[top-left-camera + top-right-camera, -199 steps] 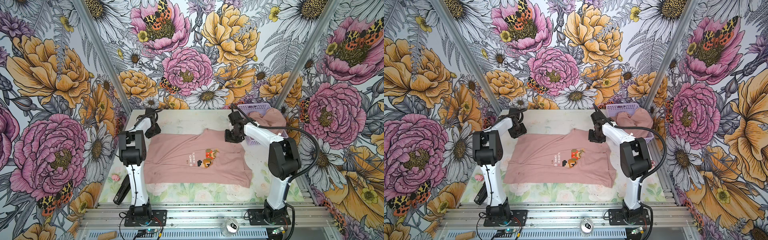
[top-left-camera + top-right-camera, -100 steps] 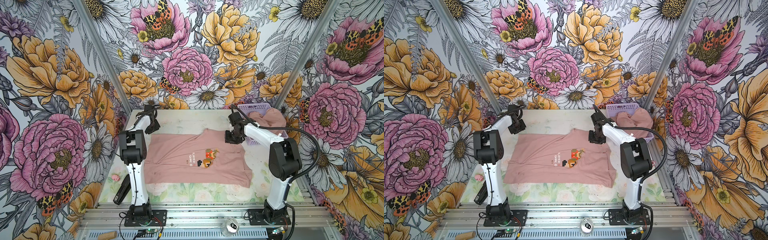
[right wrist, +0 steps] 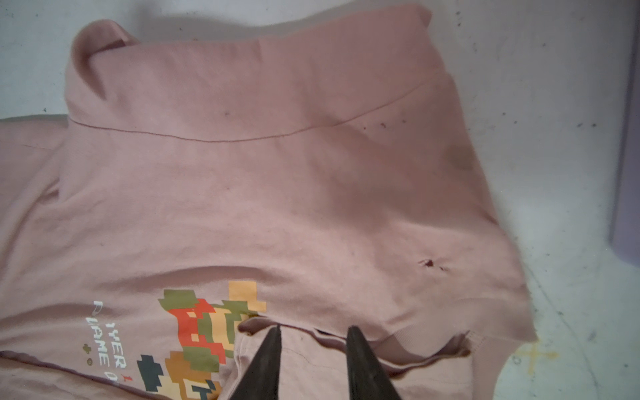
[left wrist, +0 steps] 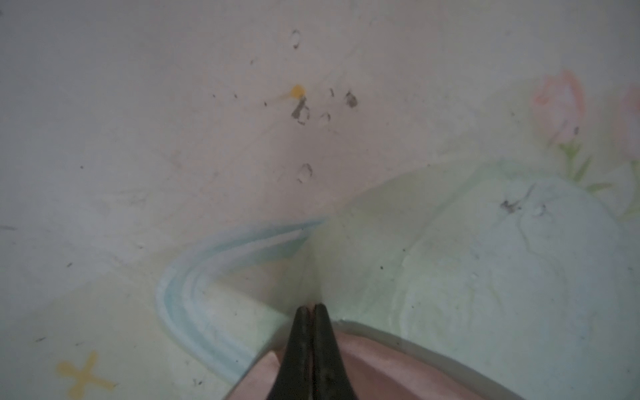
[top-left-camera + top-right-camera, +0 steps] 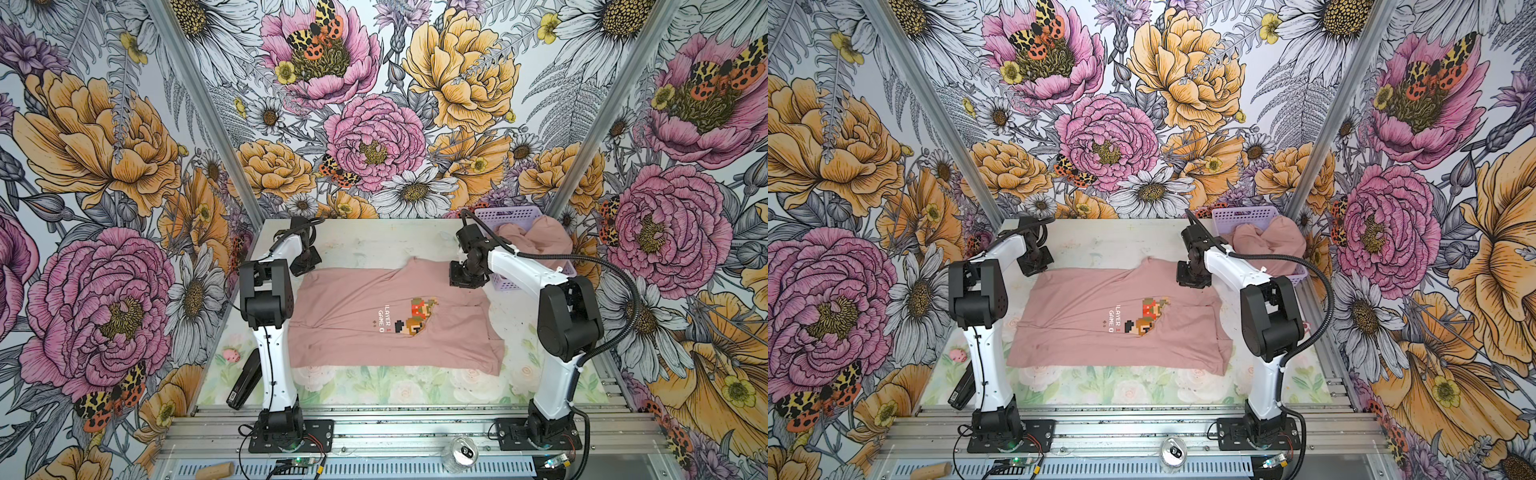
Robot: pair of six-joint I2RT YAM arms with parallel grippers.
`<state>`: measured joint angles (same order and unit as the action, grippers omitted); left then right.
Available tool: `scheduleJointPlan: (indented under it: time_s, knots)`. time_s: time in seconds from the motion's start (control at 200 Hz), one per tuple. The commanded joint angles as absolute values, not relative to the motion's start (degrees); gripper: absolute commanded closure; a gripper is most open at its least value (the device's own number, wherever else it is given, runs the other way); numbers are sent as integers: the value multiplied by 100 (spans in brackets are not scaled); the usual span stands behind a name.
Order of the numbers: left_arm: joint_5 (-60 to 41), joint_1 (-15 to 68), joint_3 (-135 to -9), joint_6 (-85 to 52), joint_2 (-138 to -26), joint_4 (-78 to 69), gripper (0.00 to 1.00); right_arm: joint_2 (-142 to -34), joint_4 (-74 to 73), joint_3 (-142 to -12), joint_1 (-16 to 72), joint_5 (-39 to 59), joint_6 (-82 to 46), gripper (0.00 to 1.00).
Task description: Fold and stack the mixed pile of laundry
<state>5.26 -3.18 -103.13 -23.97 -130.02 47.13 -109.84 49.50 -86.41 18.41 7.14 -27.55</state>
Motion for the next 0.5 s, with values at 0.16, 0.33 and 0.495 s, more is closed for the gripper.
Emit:
scheduleJointPlan:
  time_s: [0.16, 0.33, 0.495]
  knots:
    - [216, -291, -9771, -2492, -12498, 4685, 100, -11483, 4948, -9527, 1738, 633, -2769, 66]
    - [204, -232, -9222, -2539, -11830, 4676, 100, -11840, 4948, -9982, 1579, 531, -2733, 66]
    - [178, -108, -8646, -2558, -11252, 4676, 100, -12318, 4948, -10564, 1322, 382, -2765, 63]
